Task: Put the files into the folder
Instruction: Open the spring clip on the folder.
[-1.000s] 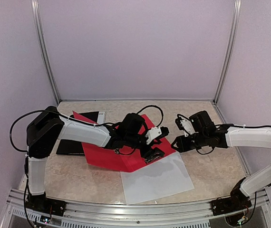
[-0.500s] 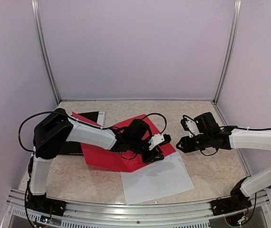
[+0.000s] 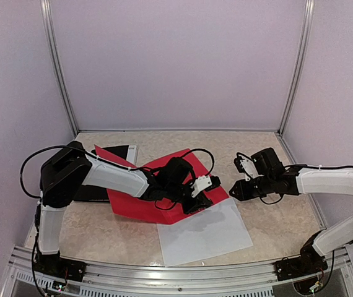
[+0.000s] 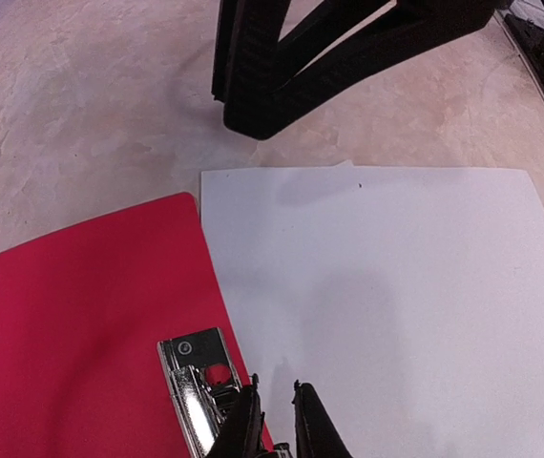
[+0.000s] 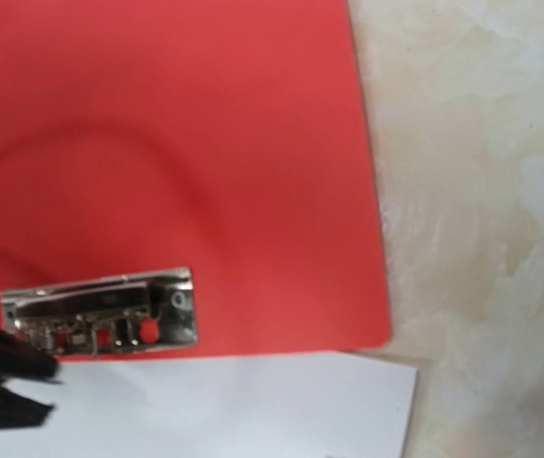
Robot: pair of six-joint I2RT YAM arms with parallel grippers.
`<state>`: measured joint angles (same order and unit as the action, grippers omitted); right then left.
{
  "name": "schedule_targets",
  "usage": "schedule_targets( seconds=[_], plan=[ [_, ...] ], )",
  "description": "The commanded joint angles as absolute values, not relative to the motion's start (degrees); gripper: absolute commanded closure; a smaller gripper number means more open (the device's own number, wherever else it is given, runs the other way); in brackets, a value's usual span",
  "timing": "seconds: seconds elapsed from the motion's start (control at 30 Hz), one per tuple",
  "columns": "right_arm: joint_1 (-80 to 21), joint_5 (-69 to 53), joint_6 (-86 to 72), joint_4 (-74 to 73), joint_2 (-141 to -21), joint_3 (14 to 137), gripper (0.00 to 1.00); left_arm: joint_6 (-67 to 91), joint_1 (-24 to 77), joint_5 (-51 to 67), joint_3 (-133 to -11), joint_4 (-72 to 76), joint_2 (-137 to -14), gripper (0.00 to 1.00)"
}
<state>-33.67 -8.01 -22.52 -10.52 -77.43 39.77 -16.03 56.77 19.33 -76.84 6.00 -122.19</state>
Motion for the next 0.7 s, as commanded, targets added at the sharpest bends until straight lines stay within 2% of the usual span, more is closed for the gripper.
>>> schedule_targets(
  seconds=[0.0, 0.67],
  plan=[
    [-33.1, -8.4, -21.8, -9.2, -80.0, 39.2, 0.79, -14.5, 57.4, 18.0, -74.1, 8.1, -118.3, 0.88],
    [-33.7, -10.4, -21.7, -7.6, -83.6, 40.6, 0.79, -11.4, 57.5, 12.8, -62.4, 11.3, -110.3, 0.87]
  ],
)
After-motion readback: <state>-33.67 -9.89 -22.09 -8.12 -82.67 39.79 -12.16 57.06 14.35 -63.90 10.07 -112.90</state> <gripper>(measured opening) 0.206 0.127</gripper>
